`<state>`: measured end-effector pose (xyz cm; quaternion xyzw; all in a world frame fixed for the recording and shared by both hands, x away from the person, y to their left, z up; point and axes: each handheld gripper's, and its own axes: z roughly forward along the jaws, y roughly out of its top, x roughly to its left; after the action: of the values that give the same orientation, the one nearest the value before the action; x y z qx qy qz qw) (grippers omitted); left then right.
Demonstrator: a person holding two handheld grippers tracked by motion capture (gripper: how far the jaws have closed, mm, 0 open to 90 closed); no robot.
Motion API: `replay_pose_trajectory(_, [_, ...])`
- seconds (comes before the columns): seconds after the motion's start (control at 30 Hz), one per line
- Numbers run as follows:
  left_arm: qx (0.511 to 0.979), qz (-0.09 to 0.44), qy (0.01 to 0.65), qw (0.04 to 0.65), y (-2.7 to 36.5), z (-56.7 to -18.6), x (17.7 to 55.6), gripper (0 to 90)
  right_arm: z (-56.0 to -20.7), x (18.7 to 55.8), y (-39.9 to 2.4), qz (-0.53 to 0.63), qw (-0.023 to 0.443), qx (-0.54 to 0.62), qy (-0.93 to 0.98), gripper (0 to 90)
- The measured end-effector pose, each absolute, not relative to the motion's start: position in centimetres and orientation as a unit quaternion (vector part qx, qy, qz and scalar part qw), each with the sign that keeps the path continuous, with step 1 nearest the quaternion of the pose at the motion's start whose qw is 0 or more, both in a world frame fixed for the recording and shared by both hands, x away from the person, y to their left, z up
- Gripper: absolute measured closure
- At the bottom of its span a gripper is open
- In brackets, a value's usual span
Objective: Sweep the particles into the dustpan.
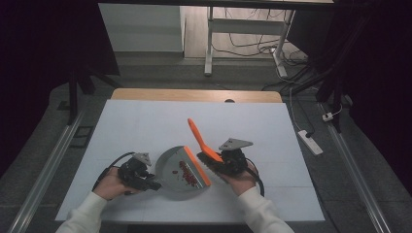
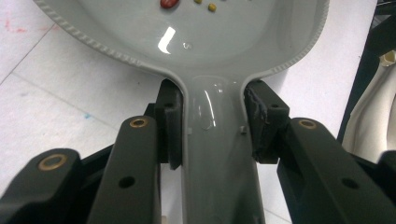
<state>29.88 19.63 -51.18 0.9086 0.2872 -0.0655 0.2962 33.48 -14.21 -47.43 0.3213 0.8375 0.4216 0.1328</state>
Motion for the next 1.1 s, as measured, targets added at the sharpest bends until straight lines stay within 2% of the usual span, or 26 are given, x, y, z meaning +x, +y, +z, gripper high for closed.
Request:
replay_pose_trajectory(0.27, [0.907, -0.059, 0.289, 0.300, 19.9, -51.3, 29.8, 61.7, -47.8, 34.3, -17.1, 0.416, 0.144, 0.354, 0.825, 69.9])
replay_pose_trajectory(0.63, [0.887, -0.033, 0.319, 0.333, 21.0, -50.5, 29.6, 61.7, -47.4, 33.9, -18.1, 0.427, 0.159, 0.326, 0.828, 69.9])
replay_pose_trajectory(1.1, [0.846, -0.001, 0.392, 0.360, 22.5, -50.5, 29.4, 61.7, -46.8, 34.0, -19.7, 0.438, 0.164, 0.325, 0.822, 69.9])
